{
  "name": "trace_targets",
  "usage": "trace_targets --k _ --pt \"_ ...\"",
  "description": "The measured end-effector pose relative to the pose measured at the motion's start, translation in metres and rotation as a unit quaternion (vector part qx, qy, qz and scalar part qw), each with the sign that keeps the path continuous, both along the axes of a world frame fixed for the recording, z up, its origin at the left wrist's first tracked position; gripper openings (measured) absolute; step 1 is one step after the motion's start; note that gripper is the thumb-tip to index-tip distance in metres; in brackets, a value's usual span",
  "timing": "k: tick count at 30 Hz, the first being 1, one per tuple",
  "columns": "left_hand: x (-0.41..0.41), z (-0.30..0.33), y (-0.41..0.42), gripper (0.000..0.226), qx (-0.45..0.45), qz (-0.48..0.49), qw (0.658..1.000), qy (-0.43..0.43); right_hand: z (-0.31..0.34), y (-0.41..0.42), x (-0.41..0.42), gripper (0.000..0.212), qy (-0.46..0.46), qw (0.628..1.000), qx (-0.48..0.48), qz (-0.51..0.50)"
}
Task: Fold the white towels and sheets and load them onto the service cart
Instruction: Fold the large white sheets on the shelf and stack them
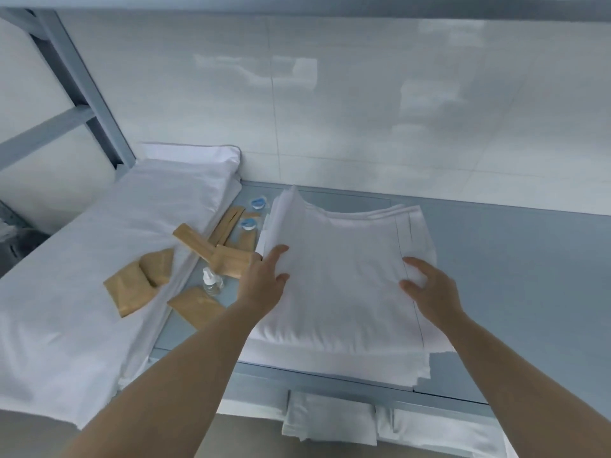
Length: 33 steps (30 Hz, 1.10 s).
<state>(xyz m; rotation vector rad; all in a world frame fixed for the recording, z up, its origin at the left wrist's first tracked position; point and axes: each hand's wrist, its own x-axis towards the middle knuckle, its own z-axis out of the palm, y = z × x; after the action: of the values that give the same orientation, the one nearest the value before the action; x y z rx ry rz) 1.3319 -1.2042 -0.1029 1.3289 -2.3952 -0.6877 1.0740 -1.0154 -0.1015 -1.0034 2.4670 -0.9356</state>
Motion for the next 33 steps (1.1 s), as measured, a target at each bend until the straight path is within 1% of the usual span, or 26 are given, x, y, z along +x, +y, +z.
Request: trace_targets --k 4,6,8,10,12,13,16,18,20,25,33 --pt "0.014 -0.014 -0.017 0.055 0.019 0.001 1.000 0.005 -0.014 -0.014 0.012 0.046 -0.015 1.000 0.005 -0.008" --pt "0.018 -0.025 -0.022 0.056 0.034 -0.001 0.999 -0.008 -0.027 -0.016 0.015 0.052 -0.033 0.999 0.028 -0.009" --pt "0.024 -0.038 -0.024 0.056 0.064 0.003 0.997 -0.034 -0.042 -0.014 0.017 0.067 -0.069 0.995 0.065 -0.016" --pt "0.031 -0.051 -0.024 0.056 0.084 0.023 0.994 -0.059 -0.054 -0.009 0.017 0.085 -0.104 0.989 0.093 -0.047" --pt "0.033 -0.059 -0.025 0.056 0.062 0.031 0.993 -0.098 -0.062 -0.005 0.016 0.095 -0.126 0.983 0.106 -0.083" --pt "0.033 -0.062 -0.026 0.058 0.063 0.030 0.992 -0.103 -0.065 -0.004 0.016 0.097 -0.133 0.980 0.110 -0.098" --pt "0.030 -0.064 -0.027 0.065 0.125 0.012 0.991 -0.055 -0.073 -0.005 0.018 0.091 -0.123 0.980 0.110 -0.113" --pt "0.029 -0.065 -0.027 0.067 0.129 0.007 0.991 -0.041 -0.077 -0.004 0.018 0.081 -0.120 0.983 0.094 -0.104" --pt "0.026 -0.065 -0.024 0.067 0.121 0.009 0.992 -0.032 -0.078 -0.001 0.016 0.075 -0.126 0.984 0.081 -0.098" --pt "0.000 -0.063 -0.002 0.069 0.121 0.007 0.992 -0.027 -0.074 0.020 -0.005 0.073 -0.117 0.984 0.081 -0.109" --pt "-0.060 -0.062 0.050 0.065 0.119 -0.006 0.992 -0.029 -0.063 0.072 -0.052 0.072 -0.074 0.974 0.146 -0.159"
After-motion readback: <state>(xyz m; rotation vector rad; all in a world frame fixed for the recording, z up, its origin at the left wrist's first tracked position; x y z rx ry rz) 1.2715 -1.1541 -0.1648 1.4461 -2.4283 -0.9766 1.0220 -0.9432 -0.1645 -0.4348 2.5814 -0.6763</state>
